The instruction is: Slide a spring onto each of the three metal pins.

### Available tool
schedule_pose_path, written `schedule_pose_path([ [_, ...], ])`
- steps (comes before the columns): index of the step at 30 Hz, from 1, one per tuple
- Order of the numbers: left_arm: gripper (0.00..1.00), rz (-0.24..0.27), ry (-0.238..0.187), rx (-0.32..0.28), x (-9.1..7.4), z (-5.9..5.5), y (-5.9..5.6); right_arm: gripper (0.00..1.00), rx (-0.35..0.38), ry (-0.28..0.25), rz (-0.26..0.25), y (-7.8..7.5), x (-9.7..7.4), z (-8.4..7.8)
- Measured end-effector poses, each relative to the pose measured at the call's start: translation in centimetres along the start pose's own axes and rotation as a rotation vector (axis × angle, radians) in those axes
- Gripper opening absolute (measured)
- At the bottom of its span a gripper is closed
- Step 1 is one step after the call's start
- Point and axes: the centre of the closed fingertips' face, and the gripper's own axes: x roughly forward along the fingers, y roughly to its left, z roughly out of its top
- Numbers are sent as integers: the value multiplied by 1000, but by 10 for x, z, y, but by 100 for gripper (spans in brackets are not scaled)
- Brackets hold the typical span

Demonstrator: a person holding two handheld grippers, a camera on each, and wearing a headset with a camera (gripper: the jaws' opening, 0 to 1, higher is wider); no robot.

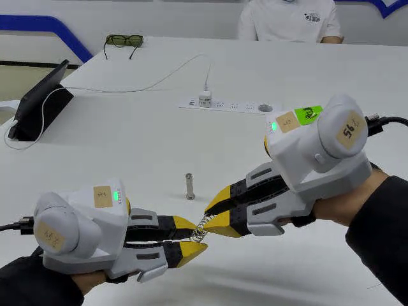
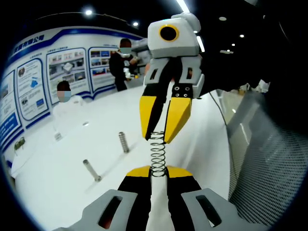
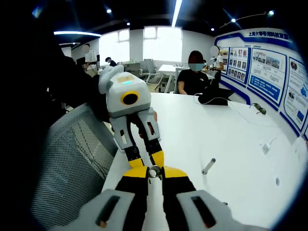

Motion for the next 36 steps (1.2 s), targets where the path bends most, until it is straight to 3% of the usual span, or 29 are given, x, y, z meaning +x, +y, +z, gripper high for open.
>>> schedule_pose_path([
  [16, 12, 4, -15, -23, 1, 0, 0, 11, -12, -4, -10, -1, 8, 7],
  [26, 21, 28, -30, -53, -2, 0, 6, 11, -11, 4, -20, -6, 8, 7],
  [36, 24, 72, -44, -89, -10, -4, 15, 11, 10, 12, -83, -31, 2, 3],
])
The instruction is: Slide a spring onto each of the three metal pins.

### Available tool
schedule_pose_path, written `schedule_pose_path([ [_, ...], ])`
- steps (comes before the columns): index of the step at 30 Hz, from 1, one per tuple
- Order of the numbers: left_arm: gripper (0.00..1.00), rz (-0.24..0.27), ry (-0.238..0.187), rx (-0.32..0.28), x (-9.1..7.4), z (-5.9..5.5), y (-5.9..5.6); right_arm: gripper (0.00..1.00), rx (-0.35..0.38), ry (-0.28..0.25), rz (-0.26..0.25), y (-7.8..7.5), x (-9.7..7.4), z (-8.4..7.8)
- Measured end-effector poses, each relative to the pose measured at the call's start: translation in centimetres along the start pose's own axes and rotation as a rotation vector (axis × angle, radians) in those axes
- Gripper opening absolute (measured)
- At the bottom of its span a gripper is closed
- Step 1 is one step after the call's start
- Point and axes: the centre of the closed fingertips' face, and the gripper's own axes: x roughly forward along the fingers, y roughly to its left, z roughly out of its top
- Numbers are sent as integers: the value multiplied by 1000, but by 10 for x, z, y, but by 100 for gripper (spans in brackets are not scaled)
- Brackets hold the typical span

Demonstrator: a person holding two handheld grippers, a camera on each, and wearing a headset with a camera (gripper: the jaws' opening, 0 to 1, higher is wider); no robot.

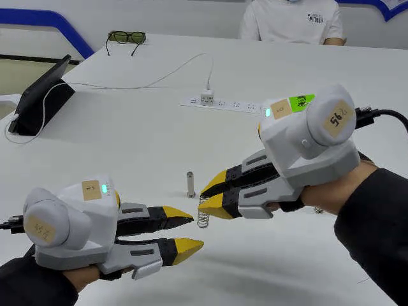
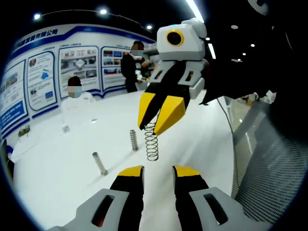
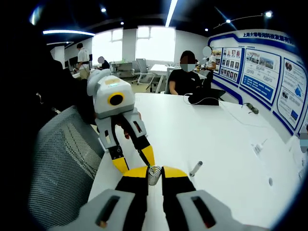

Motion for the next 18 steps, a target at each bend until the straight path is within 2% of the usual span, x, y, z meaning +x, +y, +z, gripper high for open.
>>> schedule_pose_path([
  [9, 25, 21, -9, -17, -3, 0, 3, 11, 23, -24, -93, -36, -2, 9],
  [18, 25, 29, -11, -25, -5, -1, 3, 11, 26, -46, -167, -69, 8, 25],
])
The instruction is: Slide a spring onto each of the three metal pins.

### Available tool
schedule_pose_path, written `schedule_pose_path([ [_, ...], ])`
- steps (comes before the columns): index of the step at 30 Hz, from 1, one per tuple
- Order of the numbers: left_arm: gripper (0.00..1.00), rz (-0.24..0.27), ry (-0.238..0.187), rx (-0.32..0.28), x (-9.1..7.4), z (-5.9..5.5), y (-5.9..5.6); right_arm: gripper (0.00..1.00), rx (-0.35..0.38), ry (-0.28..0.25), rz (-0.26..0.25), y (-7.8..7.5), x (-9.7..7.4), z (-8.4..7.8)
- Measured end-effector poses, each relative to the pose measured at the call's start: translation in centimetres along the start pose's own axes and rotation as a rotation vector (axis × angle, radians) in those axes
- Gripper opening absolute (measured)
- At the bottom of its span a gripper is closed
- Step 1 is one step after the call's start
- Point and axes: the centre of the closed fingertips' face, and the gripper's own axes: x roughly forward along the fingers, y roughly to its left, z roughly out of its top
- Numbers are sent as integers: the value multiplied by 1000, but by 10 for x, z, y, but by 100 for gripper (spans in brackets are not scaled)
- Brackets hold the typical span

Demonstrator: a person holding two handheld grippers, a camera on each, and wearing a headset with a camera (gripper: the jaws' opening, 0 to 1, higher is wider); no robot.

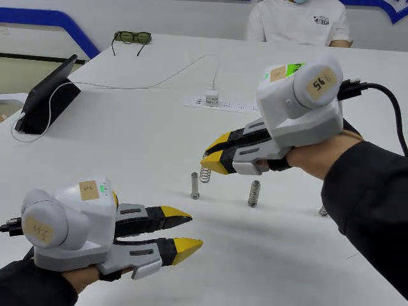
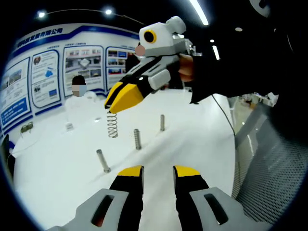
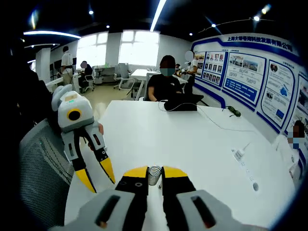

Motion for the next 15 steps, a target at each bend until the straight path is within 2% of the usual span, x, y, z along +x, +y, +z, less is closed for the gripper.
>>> schedule_pose_path([
  [6, 25, 0, 6, -6, 0, -3, -1, 11, 25, 0, -40, -16, 11, -2],
  [15, 25, -5, 8, -12, 3, -4, -4, 12, 35, 16, -45, -22, 29, -7],
])
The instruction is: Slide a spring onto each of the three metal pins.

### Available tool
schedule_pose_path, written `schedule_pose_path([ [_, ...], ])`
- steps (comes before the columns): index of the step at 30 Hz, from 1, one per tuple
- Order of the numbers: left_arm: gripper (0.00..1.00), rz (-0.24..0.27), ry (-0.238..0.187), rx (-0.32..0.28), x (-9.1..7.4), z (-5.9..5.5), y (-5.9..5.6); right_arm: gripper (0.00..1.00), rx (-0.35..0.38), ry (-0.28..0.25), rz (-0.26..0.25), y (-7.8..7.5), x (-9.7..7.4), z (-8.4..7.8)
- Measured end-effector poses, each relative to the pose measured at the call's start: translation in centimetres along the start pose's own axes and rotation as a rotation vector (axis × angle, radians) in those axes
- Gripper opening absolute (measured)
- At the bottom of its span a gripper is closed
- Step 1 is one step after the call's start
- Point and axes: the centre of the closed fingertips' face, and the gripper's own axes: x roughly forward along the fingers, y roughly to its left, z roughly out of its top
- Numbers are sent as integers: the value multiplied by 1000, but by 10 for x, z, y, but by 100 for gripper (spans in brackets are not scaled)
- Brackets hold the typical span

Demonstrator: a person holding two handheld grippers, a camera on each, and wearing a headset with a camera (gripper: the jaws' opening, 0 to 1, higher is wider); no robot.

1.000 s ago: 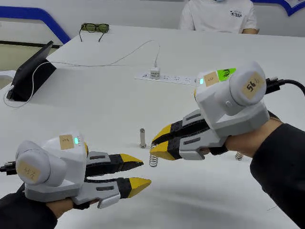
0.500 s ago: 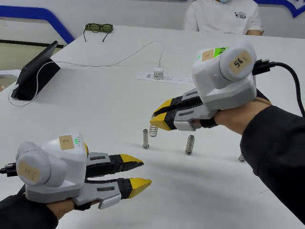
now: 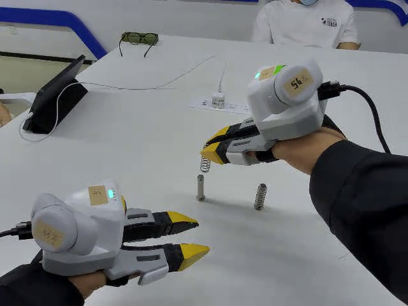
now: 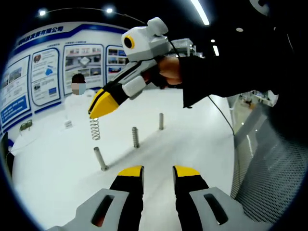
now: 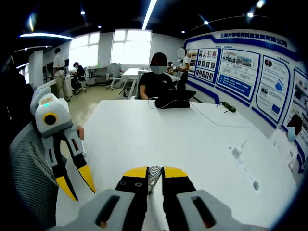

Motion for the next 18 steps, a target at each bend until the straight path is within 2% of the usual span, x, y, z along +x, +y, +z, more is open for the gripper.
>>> schedule_pose_path([
  [5, 25, 4, -2, -7, 0, 0, 1, 12, 2, 19, 0, -1, 9, -7],
  [14, 24, 10, -5, -22, -1, -2, 3, 12, 7, 34, 7, 0, 15, -11],
  [18, 24, 9, -6, -26, -1, -3, 3, 12, -15, 53, 3, 1, 16, -15],
])
